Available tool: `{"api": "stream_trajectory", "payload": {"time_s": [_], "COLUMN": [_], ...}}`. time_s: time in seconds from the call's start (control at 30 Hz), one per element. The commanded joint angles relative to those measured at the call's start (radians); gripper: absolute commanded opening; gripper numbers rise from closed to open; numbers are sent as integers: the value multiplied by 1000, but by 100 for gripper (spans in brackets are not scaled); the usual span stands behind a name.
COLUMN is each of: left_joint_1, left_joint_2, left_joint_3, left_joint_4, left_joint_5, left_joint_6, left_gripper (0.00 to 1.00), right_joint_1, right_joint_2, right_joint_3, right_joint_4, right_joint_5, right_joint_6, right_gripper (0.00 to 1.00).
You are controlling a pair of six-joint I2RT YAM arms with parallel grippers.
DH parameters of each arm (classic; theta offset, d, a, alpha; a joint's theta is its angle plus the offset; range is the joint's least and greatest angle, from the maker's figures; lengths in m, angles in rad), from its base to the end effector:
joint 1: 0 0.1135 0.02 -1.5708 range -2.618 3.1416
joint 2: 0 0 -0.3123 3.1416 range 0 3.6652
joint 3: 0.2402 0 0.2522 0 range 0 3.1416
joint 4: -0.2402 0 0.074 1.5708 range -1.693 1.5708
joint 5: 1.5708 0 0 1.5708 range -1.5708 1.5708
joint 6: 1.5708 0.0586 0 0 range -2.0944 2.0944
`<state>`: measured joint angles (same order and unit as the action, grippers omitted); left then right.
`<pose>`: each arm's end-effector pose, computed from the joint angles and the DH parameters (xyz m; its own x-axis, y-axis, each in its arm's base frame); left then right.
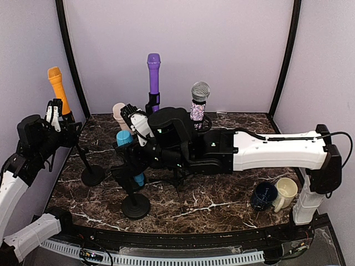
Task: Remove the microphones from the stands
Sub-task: Adjust the microphone stand with the microphone at the center of the board, then hold the microphone from the microphone stand.
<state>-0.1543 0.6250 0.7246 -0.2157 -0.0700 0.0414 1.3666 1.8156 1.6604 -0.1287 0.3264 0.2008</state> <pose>0.1351 -0.0169 0.3649 -0.1109 0.0590 -0.9921 0.0893 0.9948 0.0492 0.1140 0.4577 0.4016 -0.2282 -0.1703 -0.9586 -0.8364 0.5383 0.1035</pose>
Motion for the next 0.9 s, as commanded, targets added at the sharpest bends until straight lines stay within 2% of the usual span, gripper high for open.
{"api": "stream_trajectory", "payload": {"time_s": [0.0, 0.23, 0.33, 0.5, 0.57, 0.7, 0.87], "left_joint_1": [1, 1, 1, 1, 1, 1, 1], "left_joint_2": [-35, -81, -94, -86, -78, -77, -60], "left_joint_3": [27, 100, 172, 282, 292, 304, 331], "left_joint_4": [-66, -218, -304, -488, -517, -505, -517], "left_joint_5": [-27, -81, -64, 54, 158, 320, 483], "left_joint_6": [-15, -60, -85, -99, -105, -123, -69], "left_gripper": [78, 93, 95, 81, 77, 74, 70], "right_joint_1": [11, 12, 12, 13, 12, 13, 14], "right_joint_2": [5, 6, 5, 2, 4, 16, 19], "right_joint_3": [33, 36, 36, 35, 39, 60, 65], "right_joint_4": [23, 24, 24, 30, 29, 11, -5], "right_joint_5": [32, 52, 50, 54, 61, 73, 102], "right_joint_6": [8, 14, 15, 20, 23, 31, 44], "right_gripper": [61, 47, 40, 27, 23, 19, 12]}}
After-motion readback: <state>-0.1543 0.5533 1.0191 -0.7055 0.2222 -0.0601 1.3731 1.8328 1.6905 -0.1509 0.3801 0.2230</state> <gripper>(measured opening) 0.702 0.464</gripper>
